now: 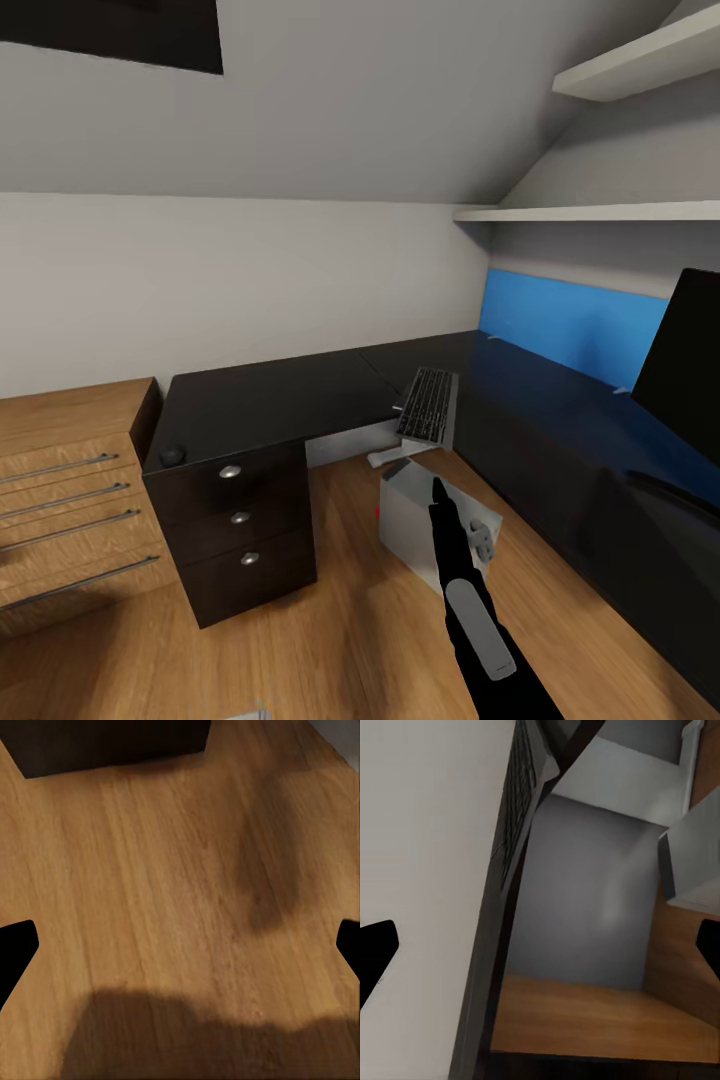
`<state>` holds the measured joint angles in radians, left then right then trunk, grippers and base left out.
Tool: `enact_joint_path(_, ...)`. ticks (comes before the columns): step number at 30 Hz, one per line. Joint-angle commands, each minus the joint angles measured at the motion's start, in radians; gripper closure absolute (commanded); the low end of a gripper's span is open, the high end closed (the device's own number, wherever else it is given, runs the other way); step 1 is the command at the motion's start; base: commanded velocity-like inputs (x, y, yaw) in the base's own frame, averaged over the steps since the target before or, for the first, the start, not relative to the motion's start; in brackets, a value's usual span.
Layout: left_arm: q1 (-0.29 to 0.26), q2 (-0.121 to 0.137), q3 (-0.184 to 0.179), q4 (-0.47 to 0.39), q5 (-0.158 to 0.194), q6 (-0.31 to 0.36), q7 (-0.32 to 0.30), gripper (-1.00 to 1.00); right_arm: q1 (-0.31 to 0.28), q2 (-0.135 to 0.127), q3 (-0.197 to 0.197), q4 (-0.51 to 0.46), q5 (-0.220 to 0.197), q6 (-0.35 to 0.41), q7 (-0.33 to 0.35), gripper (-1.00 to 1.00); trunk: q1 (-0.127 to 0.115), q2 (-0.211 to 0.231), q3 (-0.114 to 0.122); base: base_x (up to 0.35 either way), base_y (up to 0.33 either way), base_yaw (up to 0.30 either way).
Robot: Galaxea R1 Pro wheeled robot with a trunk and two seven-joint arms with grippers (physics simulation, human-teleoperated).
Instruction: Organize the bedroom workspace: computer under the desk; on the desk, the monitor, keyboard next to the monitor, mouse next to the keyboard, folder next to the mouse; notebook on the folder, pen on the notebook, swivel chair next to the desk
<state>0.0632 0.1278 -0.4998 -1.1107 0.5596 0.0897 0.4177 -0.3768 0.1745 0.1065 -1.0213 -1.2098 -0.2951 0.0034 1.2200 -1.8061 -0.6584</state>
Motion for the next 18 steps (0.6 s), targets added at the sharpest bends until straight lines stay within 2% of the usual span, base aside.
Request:
enact_joint_path(1,0.0,0.001,-0.005,-0.001,0.004,0.003,0.007,-1.0,-0.001,0.0,0.001,0.0,-0.011,-0.006,0.003,-1.0,0.0,0.0,-0.001,0.19,0.0,0.0)
enact_joint_path(8,0.0,0.001,-0.013,0.003,0.001,0.002,0.007,-1.0,-0.001,0.0,-0.033,0.0,-0.019,-0.005,0.01,-1.0,0.0,0.0,-0.001,0.276,0.0,0.0)
enact_joint_path(18,0.0,0.001,-0.014,0.003,0.0,0.0,0.008,-1.0,0.0,0.0,-0.047,0.023,-0.02,-0.003,0.005,-1.0,0.0,0.0,-0.001,0.269,0.0,0.0)
